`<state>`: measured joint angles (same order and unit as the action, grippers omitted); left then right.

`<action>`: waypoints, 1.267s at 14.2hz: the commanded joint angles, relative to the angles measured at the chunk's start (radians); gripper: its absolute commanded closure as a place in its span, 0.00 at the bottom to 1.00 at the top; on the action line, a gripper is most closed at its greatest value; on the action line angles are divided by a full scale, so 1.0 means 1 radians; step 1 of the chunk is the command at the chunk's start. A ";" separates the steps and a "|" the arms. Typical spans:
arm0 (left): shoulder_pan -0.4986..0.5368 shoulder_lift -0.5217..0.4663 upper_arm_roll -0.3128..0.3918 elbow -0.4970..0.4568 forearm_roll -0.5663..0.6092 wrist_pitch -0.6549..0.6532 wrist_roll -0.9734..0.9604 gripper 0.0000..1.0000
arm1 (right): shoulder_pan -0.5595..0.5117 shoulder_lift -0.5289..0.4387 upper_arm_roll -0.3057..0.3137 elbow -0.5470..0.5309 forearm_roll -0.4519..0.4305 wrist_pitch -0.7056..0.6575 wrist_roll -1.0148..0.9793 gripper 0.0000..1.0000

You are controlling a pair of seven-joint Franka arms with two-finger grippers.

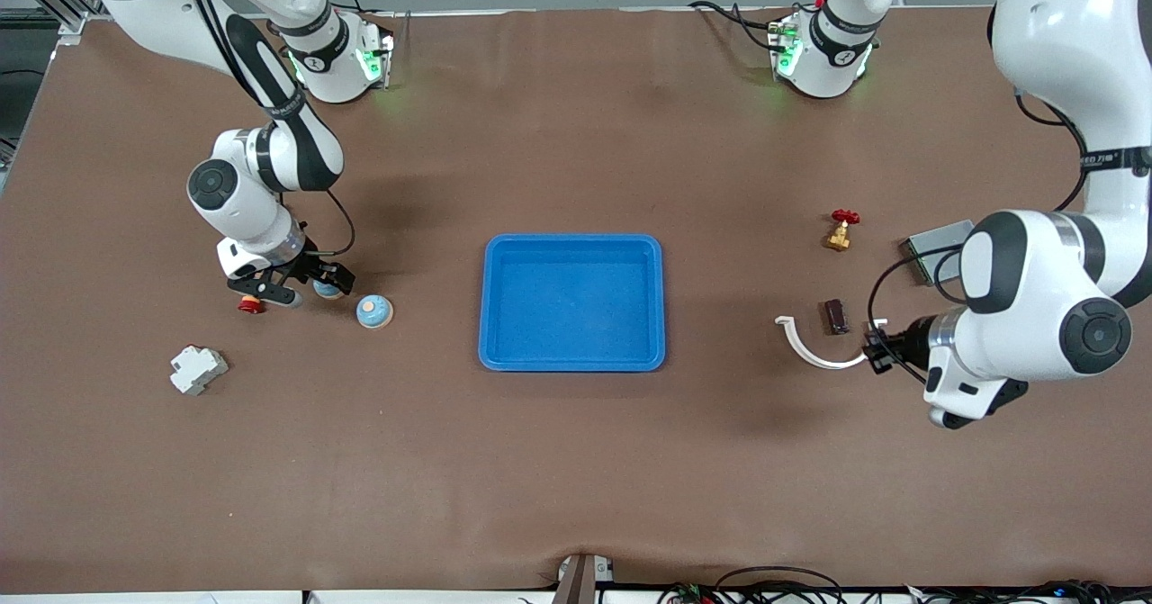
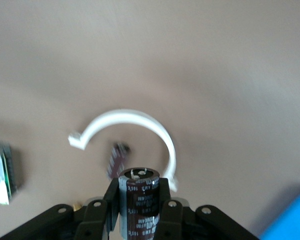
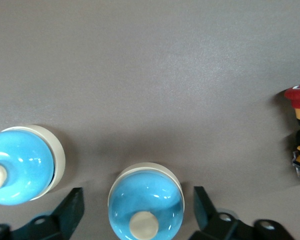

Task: Place electrolytic capacitor and blue bell in tray
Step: 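Carry the blue button and the capacitor over the blue tray with both grippers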

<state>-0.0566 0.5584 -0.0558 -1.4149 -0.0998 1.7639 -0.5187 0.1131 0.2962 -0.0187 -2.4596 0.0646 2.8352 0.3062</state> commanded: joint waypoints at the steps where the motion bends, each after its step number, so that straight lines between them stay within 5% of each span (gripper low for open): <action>1: -0.041 -0.034 -0.056 -0.012 -0.031 -0.075 -0.163 1.00 | 0.020 -0.005 -0.003 -0.025 0.017 0.047 0.011 0.75; 2: -0.066 -0.034 -0.088 -0.010 -0.032 -0.075 -0.240 1.00 | 0.022 0.001 -0.003 -0.027 0.017 0.062 0.011 1.00; 4: -0.126 -0.017 -0.136 -0.010 -0.031 -0.064 -0.373 1.00 | 0.034 -0.002 -0.003 -0.033 0.017 0.067 0.013 1.00; 12: -0.370 0.133 -0.124 -0.013 -0.020 0.253 -0.657 1.00 | 0.057 -0.025 -0.001 -0.026 0.017 0.038 0.037 1.00; 18: -0.428 0.178 -0.124 -0.015 0.012 0.319 -0.874 1.00 | 0.098 -0.182 0.016 0.099 0.018 -0.399 0.160 1.00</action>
<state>-0.4529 0.7278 -0.1919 -1.4336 -0.1143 2.0673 -1.3231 0.1693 0.1988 -0.0045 -2.3842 0.0654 2.5550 0.4012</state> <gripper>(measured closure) 0.665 0.392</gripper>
